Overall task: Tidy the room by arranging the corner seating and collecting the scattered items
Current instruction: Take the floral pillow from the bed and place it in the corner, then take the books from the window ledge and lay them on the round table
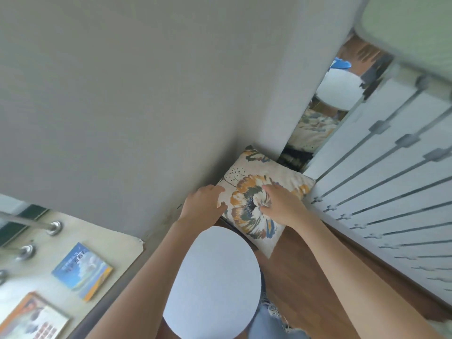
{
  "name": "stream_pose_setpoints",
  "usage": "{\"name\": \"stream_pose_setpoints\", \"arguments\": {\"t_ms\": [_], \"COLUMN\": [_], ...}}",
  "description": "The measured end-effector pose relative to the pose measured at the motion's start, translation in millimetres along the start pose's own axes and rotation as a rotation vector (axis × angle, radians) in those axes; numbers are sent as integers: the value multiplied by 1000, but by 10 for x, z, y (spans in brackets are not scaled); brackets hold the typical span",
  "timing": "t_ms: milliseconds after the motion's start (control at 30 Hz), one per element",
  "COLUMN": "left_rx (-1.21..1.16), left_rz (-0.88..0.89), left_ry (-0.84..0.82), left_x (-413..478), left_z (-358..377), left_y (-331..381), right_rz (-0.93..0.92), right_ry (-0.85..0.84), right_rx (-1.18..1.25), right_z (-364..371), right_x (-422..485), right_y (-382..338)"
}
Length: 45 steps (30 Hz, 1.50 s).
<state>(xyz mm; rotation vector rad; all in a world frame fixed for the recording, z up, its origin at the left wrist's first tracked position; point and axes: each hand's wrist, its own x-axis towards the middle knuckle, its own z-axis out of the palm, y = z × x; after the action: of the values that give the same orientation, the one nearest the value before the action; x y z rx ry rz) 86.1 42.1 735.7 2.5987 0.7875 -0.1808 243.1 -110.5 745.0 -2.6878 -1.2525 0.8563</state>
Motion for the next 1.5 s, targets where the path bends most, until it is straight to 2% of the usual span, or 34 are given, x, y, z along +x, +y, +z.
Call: {"name": "stream_pose_setpoints", "arguments": {"t_ms": [300, 533, 733, 933, 1267, 1500], "left_rx": [2, 33, 31, 39, 76, 82], "left_rz": [-47, 6, 51, 36, -106, -275], "left_ry": [104, 209, 215, 211, 276, 281], "left_x": [-639, -983, -1269, -1594, -2150, -2653], "left_z": [-345, -431, -484, -601, -620, -505], "left_y": [-35, -161, -254, -303, -102, -28], "right_rz": [-100, -123, -89, -137, -317, -459], "right_ry": [90, 148, 142, 161, 161, 137], "right_rx": [-42, -87, -77, -78, -131, -162], "right_z": [-355, -315, -174, -76, -161, -156], "right_x": [-565, -960, -1237, -1434, -1717, -1822], "right_y": [-398, -623, -823, -1037, -1005, -1126]}}
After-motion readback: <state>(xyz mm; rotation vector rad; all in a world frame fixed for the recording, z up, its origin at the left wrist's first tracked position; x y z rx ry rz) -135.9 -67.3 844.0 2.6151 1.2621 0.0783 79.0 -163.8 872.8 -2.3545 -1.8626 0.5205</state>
